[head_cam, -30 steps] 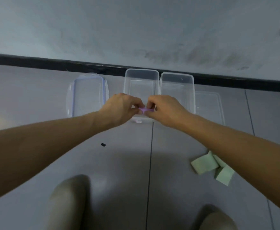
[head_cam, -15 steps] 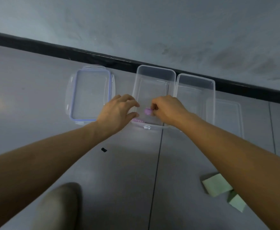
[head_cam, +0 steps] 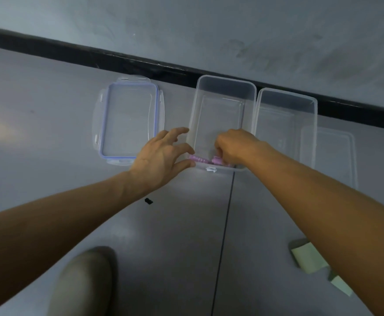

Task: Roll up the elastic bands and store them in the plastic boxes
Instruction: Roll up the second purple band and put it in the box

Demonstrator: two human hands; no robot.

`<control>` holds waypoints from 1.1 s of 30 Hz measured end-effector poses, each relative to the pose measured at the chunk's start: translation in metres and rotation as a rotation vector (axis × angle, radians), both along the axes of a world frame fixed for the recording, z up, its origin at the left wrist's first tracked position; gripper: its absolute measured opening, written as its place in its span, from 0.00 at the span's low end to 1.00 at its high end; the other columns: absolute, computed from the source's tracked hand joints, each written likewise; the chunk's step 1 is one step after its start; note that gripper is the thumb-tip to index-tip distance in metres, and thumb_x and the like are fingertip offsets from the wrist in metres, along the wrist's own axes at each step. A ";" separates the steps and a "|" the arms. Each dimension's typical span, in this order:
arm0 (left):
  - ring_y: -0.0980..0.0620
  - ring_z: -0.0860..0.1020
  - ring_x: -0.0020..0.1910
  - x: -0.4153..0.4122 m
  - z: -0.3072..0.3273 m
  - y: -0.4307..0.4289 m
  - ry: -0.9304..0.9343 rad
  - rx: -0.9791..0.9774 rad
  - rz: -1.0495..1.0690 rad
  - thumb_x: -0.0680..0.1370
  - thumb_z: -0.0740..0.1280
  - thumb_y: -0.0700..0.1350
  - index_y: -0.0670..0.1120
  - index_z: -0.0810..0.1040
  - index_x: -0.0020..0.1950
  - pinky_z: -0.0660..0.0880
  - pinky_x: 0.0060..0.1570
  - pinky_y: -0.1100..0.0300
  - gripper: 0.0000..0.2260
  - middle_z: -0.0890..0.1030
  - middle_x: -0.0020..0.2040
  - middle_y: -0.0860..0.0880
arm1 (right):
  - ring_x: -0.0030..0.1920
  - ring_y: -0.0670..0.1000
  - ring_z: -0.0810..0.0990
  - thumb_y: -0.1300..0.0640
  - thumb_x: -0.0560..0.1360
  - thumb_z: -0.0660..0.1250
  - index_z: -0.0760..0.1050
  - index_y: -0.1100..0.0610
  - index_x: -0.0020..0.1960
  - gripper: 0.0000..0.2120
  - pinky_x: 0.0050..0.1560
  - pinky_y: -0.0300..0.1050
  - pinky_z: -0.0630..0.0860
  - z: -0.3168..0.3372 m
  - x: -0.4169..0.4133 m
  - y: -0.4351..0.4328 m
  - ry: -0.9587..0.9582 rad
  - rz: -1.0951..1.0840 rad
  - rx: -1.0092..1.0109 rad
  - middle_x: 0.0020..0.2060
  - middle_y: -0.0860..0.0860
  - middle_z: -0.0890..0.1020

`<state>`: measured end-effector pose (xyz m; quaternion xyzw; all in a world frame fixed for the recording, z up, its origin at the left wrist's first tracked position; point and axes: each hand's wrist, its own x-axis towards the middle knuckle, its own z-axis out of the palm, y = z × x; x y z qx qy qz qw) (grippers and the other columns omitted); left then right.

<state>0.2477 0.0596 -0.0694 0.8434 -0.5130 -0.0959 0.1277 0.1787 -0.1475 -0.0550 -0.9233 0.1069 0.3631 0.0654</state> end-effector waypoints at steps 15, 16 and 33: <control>0.47 0.72 0.63 0.003 -0.002 -0.003 0.019 0.001 0.005 0.74 0.64 0.65 0.55 0.80 0.60 0.75 0.58 0.48 0.21 0.63 0.75 0.48 | 0.50 0.57 0.80 0.62 0.77 0.64 0.83 0.55 0.56 0.12 0.55 0.50 0.79 0.000 -0.005 -0.001 0.055 -0.076 0.155 0.52 0.55 0.82; 0.46 0.71 0.65 0.003 -0.002 -0.004 0.014 0.017 0.002 0.74 0.63 0.66 0.56 0.79 0.61 0.74 0.60 0.47 0.22 0.61 0.77 0.48 | 0.51 0.57 0.80 0.62 0.77 0.64 0.82 0.56 0.57 0.12 0.57 0.51 0.78 0.001 -0.004 -0.001 0.070 -0.078 0.159 0.54 0.55 0.82; 0.46 0.51 0.78 -0.009 0.010 -0.018 0.086 0.024 0.005 0.78 0.54 0.67 0.57 0.72 0.69 0.60 0.72 0.40 0.25 0.54 0.79 0.48 | 0.60 0.52 0.78 0.67 0.79 0.59 0.77 0.52 0.65 0.20 0.65 0.51 0.75 0.013 -0.011 -0.018 -0.108 -0.245 0.392 0.63 0.52 0.79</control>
